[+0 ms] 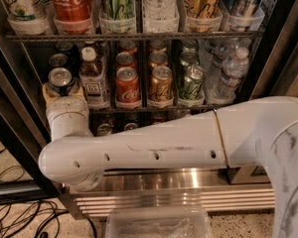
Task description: Pick pepsi can from middle shelf of fridge
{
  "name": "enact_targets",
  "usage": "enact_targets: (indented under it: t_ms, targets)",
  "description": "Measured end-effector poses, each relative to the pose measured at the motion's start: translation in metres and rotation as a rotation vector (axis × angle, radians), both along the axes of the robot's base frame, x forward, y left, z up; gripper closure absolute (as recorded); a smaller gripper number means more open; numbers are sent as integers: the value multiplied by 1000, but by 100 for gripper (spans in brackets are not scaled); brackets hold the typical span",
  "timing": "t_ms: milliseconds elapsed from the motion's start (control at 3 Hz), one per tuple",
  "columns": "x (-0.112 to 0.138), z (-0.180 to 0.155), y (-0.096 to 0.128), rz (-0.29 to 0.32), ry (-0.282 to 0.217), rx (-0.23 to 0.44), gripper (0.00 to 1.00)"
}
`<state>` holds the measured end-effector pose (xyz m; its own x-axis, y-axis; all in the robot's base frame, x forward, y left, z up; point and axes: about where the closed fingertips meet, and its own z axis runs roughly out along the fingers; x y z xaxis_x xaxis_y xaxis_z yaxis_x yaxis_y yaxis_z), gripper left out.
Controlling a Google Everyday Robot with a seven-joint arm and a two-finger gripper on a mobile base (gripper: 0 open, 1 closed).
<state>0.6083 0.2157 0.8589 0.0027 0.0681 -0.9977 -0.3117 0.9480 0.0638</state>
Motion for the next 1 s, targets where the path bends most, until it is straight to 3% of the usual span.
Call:
enact_targets:
  t_ms: [333, 667, 1000]
  targets:
    - [-2, -2, 3, 25, 10, -6, 100]
    - [-9, -3, 17, 93, 22, -18, 100]
    - [-7, -3, 17, 93, 22, -18, 100]
